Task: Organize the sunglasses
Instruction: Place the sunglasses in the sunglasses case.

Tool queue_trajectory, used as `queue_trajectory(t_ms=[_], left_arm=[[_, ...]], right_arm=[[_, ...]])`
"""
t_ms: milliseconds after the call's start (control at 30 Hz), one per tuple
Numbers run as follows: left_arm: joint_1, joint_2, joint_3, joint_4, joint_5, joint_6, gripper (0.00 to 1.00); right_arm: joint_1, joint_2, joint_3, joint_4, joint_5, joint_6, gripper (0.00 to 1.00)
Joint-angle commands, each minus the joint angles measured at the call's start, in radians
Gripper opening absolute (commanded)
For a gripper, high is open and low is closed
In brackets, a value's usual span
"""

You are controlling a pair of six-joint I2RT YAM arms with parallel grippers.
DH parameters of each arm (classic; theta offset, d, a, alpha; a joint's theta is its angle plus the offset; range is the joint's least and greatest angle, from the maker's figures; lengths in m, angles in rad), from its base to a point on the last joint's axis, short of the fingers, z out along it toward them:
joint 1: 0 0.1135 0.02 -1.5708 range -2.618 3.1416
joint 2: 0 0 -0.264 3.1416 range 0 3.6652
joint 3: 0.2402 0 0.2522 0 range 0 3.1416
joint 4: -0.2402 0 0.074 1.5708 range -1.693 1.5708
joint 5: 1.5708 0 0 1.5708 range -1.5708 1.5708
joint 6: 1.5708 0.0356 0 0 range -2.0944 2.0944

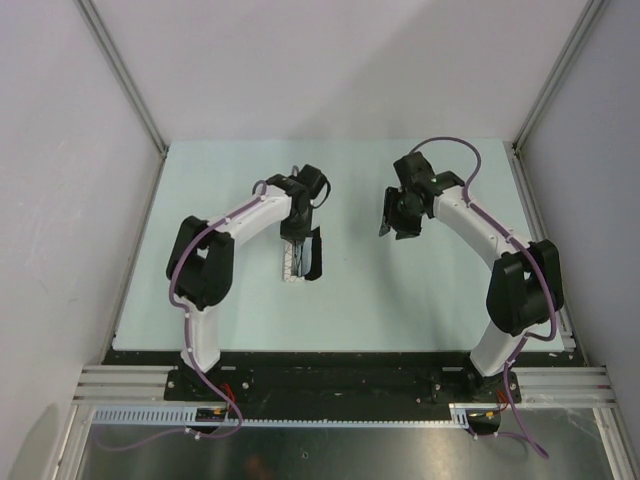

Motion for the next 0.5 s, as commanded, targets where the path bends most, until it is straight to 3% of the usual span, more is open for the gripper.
queue_trajectory(t_ms=[0,467], left_arm=[[-0.025,0.027,0.071,-0.073,-0.087,0.011,0.00],[-0.082,0.119,0.167,-0.192,-0.195,-0.058,0.00]], right_arm=[[-0.005,-0.045,-0.014,0.014,-0.015,-0.028,0.49],[-0.014,-0.059,-0.024,0.013,-0.034,-0.057,0.49]])
